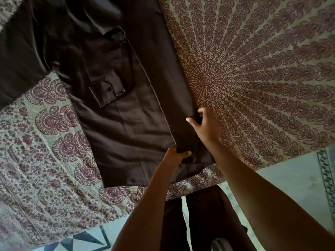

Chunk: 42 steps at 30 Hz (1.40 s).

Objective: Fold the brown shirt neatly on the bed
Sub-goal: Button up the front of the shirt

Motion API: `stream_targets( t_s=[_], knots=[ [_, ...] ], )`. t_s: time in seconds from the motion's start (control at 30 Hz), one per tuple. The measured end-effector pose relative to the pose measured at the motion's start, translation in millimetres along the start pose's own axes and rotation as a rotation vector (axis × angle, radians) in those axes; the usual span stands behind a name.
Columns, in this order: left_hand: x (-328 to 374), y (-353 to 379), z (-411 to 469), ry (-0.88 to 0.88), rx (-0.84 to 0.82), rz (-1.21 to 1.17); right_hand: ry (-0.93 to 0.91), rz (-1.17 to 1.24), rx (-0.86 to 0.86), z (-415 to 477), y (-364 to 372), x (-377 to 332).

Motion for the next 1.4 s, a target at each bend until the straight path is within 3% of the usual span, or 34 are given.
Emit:
stream_targets(
  t_s=[0.17,0.37,0.53,0.7,0.87,0.93,1.03,1.1,1.17,1.23,1.33,1.4],
  knots=[
    [2.2,-2.8,5.8,-0.051,0.103,-0.005,0.071,-0.080,-0.077,21.3,1.2,-9.5],
    [20.9,-11.1,3.4,0.102,0.402,0.117,0.098,0.192,0.025,23.3,-12.5,8.7],
    [24.5,-12.0,10.1,0.092,0.322,0.201,0.052,0.019,-0.204,27.4,-9.4,6.8],
    [26.1,-11.9,17.4,0.063,0.316,0.176,0.111,0.295,-0.246,26.2,-24.7,29.3],
    [29.6,-15.8,17.8,-0.009,0.265,0.222,0.053,-0.028,-0.626,25.0,-26.2,46.6],
    [33.7,-17.8,17.8,-0.045,0.242,0.356,0.073,-0.125,-0.735,30.1,-33.4,44.0],
    [50.4,-23.6,16.9,-0.126,0.162,0.727,0.003,-0.503,-0.890,44.4,-47.1,22.3],
    [76.5,-36.8,21.5,-0.109,0.183,0.874,-0.073,-0.617,-0.750,62.7,-52.7,-2.2],
    [112.6,-58.7,30.2,-0.020,0.314,0.883,-0.150,-0.595,-0.479,84.9,-54.7,-30.1],
    [155.2,-83.1,39.7,0.077,0.467,0.711,-0.168,-0.455,-0.292,110.5,-50.6,-58.4],
    [216.7,-117.5,57.9,0.250,0.593,0.329,-0.154,-0.228,-0.189,153.1,-34.9,-96.5],
    [251.7,-137.1,69.8,0.323,0.696,0.201,-0.155,-0.115,-0.139,181.8,-21.8,-119.4]
  ],
)
Point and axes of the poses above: each hand's wrist, its own z-axis towards the middle knuckle, its own y-axis out of the palm, x = y × z, the point moved 1 cm from there along z, towards the middle knuckle, and after that the axes turned 2 degrees about x, right-handed, at the moved point
